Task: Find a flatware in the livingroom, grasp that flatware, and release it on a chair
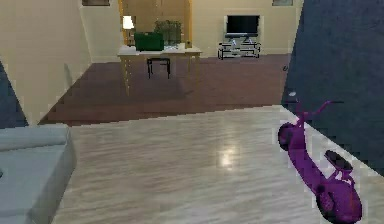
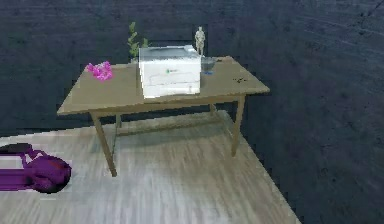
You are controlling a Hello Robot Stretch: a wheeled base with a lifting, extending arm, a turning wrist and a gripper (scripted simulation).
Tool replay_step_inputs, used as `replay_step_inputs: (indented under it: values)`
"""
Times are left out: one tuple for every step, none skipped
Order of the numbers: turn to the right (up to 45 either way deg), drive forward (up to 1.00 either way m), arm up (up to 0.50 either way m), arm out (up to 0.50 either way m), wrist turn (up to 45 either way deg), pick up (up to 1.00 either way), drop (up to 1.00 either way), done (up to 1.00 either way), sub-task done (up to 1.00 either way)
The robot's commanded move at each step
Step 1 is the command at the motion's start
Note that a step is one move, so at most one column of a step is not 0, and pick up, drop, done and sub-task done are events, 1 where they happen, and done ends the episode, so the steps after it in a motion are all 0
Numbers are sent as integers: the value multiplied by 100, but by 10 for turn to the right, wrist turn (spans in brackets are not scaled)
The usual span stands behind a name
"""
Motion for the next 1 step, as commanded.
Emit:
replay_step_inputs:
  values:
    - [0,100,0,0,0,0,0,0,0]
